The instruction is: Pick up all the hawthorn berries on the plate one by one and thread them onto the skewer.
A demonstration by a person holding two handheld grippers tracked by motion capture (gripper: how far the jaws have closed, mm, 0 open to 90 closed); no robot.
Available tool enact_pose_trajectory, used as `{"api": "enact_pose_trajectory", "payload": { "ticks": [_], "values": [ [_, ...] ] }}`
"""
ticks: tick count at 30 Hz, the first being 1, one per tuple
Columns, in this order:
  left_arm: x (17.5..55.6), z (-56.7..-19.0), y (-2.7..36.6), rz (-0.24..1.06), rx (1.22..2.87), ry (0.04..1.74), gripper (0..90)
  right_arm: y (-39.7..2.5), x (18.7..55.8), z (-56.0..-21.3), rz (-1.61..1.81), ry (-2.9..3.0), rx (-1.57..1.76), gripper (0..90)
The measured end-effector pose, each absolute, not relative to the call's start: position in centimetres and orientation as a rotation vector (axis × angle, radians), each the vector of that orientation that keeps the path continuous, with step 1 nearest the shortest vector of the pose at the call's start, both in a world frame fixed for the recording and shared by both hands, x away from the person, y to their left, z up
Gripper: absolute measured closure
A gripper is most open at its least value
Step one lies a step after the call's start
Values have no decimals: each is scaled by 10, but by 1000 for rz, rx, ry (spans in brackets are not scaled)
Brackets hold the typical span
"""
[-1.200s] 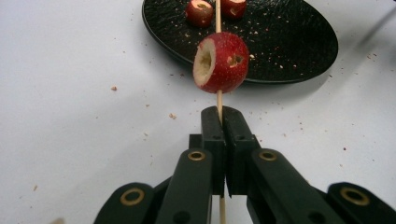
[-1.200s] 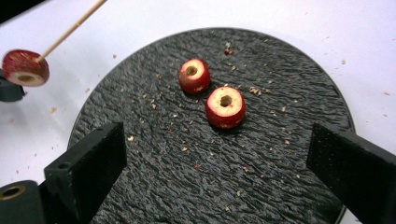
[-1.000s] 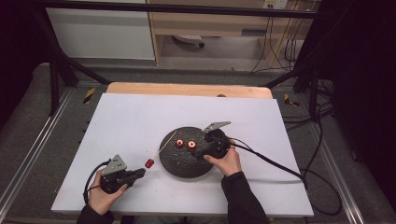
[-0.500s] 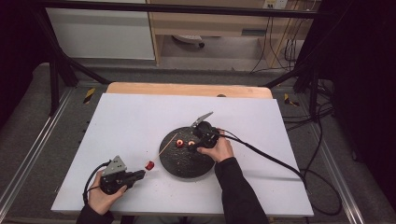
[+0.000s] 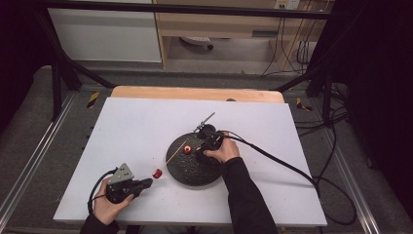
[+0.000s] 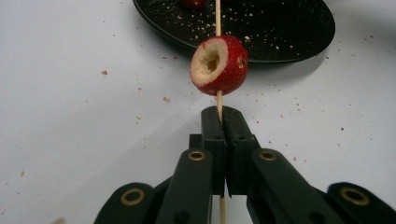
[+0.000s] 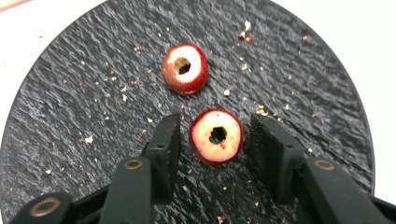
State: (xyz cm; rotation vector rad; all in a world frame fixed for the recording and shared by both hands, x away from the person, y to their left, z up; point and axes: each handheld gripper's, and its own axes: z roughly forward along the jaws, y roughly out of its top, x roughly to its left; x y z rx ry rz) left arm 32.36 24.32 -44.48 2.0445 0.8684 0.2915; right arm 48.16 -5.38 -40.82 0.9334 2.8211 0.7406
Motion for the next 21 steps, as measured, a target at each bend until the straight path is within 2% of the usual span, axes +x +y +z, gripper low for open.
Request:
{"api": "enact_pose_trajectory", "payload": {
  "ticks": [5, 21],
  "values": [
    [324, -445, 243, 290, 2048, 866, 882, -53, 484, -410, 727, 2838, 949, 591],
    [324, -445, 242, 295, 2048, 870, 882, -53, 484, -410, 749, 2845, 998, 609]
  ]
}}
